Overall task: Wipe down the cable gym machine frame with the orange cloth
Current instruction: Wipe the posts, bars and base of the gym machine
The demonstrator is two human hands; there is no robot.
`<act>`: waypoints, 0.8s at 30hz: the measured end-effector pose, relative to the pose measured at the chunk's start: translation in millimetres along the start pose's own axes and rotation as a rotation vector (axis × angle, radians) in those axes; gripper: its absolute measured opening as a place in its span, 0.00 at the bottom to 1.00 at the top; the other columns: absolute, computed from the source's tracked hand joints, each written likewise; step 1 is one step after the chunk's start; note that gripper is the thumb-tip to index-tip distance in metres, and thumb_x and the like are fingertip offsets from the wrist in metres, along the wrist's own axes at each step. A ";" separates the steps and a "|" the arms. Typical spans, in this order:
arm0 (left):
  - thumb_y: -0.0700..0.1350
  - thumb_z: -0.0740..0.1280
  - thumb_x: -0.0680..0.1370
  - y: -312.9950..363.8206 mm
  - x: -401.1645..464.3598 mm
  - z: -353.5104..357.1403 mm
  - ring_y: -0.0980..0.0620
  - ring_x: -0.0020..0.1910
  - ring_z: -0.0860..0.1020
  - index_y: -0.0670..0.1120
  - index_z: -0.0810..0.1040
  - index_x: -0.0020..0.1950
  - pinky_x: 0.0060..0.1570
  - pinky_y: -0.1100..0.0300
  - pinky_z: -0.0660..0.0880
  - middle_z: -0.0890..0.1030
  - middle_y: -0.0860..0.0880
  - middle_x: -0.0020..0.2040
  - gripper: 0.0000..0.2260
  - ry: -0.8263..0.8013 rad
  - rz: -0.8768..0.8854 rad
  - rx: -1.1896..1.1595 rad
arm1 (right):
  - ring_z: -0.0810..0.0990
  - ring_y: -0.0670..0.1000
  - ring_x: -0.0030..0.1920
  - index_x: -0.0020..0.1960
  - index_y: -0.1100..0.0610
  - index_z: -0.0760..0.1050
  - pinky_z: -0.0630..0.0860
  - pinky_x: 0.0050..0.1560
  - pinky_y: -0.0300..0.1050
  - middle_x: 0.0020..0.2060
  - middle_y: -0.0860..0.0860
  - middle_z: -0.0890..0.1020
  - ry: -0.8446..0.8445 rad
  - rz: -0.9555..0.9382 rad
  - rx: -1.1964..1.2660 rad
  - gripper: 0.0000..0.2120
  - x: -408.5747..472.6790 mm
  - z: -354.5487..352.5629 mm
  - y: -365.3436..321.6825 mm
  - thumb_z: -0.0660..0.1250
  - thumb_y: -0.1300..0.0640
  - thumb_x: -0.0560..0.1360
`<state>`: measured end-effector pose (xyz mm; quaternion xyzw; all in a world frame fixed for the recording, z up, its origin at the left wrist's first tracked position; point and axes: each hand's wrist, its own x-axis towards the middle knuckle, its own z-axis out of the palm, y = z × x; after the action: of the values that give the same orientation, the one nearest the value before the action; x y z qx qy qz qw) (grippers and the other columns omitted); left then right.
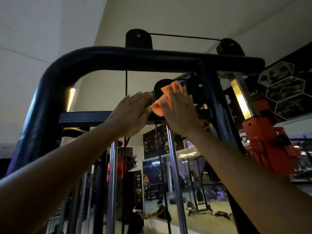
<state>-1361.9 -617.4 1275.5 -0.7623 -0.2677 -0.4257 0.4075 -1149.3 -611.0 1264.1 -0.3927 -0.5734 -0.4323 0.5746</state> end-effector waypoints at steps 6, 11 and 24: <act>0.52 0.56 0.90 3.1 12.3 7.1 0.52 0.86 0.52 0.51 0.56 0.87 0.76 0.57 0.47 0.58 0.50 0.87 0.26 -0.007 -0.067 -0.026 | 0.42 0.56 0.88 0.89 0.48 0.46 0.45 0.86 0.59 0.89 0.50 0.45 0.011 -0.080 -0.040 0.32 -39.4 19.3 15.5 0.45 0.38 0.89; 0.53 0.57 0.89 3.1 22.3 13.3 0.50 0.86 0.54 0.51 0.56 0.87 0.77 0.56 0.50 0.59 0.50 0.87 0.26 -0.025 -0.090 -0.056 | 0.42 0.60 0.88 0.89 0.52 0.47 0.48 0.86 0.65 0.88 0.54 0.46 -0.004 0.062 0.027 0.32 27.9 17.8 9.1 0.49 0.41 0.89; 0.54 0.55 0.90 2.7 26.5 31.0 0.51 0.86 0.53 0.50 0.52 0.88 0.76 0.57 0.49 0.55 0.49 0.88 0.28 0.060 -0.049 -0.005 | 0.42 0.55 0.88 0.89 0.51 0.48 0.47 0.87 0.61 0.88 0.51 0.46 -0.060 -0.102 0.057 0.29 24.8 6.5 33.7 0.51 0.46 0.91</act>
<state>-1333.4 -590.9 1287.9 -0.7434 -0.2728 -0.4587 0.4031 -1120.2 -595.3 1290.5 -0.3594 -0.6218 -0.4324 0.5452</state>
